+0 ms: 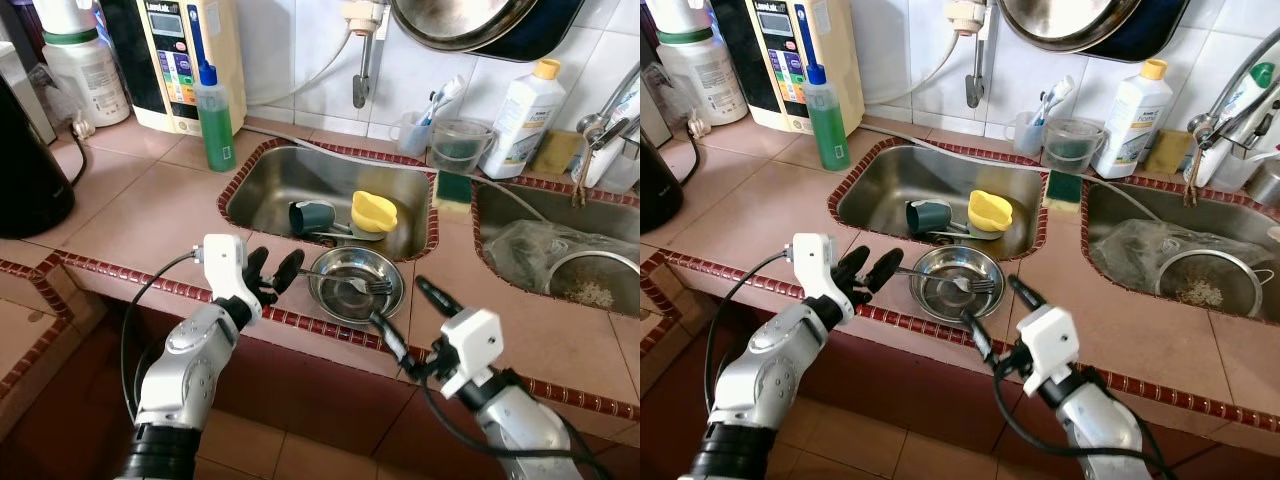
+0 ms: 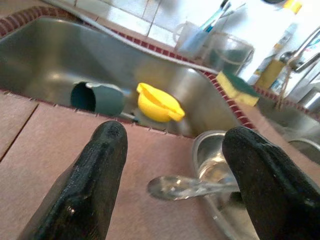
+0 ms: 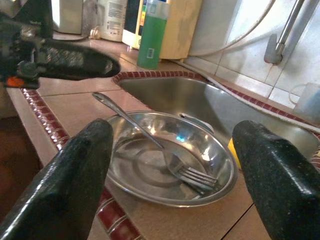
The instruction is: Kitchen organization
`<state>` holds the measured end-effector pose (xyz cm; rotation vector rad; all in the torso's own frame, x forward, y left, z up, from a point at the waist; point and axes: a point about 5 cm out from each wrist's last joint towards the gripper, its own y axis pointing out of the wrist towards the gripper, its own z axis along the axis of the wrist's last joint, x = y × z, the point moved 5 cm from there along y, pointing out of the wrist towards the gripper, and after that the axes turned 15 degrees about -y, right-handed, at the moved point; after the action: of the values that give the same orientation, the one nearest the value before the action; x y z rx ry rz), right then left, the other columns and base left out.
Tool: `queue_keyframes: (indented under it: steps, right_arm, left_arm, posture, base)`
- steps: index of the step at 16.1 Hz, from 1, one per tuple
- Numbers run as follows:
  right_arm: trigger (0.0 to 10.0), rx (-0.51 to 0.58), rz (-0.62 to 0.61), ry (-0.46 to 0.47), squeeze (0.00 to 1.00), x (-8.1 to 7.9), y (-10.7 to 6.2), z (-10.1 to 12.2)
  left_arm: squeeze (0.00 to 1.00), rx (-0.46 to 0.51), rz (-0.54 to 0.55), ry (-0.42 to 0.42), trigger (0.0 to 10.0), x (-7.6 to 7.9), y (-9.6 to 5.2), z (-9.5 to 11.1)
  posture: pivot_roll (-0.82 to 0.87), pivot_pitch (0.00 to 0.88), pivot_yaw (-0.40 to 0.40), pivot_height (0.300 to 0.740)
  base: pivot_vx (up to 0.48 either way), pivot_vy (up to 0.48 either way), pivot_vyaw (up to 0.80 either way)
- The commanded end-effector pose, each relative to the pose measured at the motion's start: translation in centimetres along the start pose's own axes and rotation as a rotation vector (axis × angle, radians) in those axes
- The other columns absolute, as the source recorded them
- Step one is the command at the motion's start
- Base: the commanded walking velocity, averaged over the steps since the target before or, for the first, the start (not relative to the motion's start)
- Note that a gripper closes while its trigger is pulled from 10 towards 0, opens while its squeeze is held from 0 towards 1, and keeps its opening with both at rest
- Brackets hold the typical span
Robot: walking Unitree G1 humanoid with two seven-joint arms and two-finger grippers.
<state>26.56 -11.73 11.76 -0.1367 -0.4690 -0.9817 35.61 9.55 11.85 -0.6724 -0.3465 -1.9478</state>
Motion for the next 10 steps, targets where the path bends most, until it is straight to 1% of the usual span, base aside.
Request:
queue_keyframes:
  steps: [1, 4, 7, 8, 9, 10]
  right_arm:
    - [10.0, -0.005, 0.041, -0.014, 0.0, -0.5, -0.3, 0.3]
    - [10.0, -0.019, 0.055, -0.009, 0.0, -0.9, -0.7, 0.1]
    - [10.0, -0.026, 0.061, -0.011, 0.0, -1.1, -0.8, 0.3]
    - [10.0, -0.029, 0.062, -0.011, 0.0, -1.1, -0.9, 0.3]
    - [10.0, -0.028, 0.065, -0.007, 0.0, -1.3, -0.9, 0.4]
    - [10.0, -0.027, 0.068, -0.003, 0.0, -1.4, -0.9, 0.5]
  left_arm:
    - [0.0, -0.018, -0.015, -0.036, 10.0, 0.1, 0.2, -0.2]
    - [0.0, -0.067, -0.02, -0.037, 10.0, 0.2, 0.2, -1.1]
    - [0.0, -0.123, 0.009, -0.04, 10.0, -0.3, 0.1, -2.3]
    - [0.0, -0.139, 0.029, -0.054, 10.0, -0.6, 0.1, -2.7]
    - [0.0, -0.147, 0.048, -0.065, 10.0, -0.9, 0.1, -2.9]
    - [0.0, -0.146, 0.062, -0.06, 10.0, -1.2, 0.1, -2.9]
  posture:
    - [-0.12, 0.0, 0.009, 0.74]
    - [-0.13, 0.0, 0.016, 0.74]
    - [-0.14, 0.0, 0.022, 0.74]
    - [-0.14, 0.0, 0.022, 0.74]
    - [-0.14, 0.0, 0.024, 0.74]
    - [-0.14, 0.0, 0.023, 0.74]
  base:
    - [0.0, 0.0, 0.0]
    - [0.0, 0.0, 0.0]
    - [0.0, 0.0, 0.0]
    - [0.0, 0.0, 0.0]
    - [0.0, 0.0, 0.0]
    - [0.0, 0.0, 0.0]
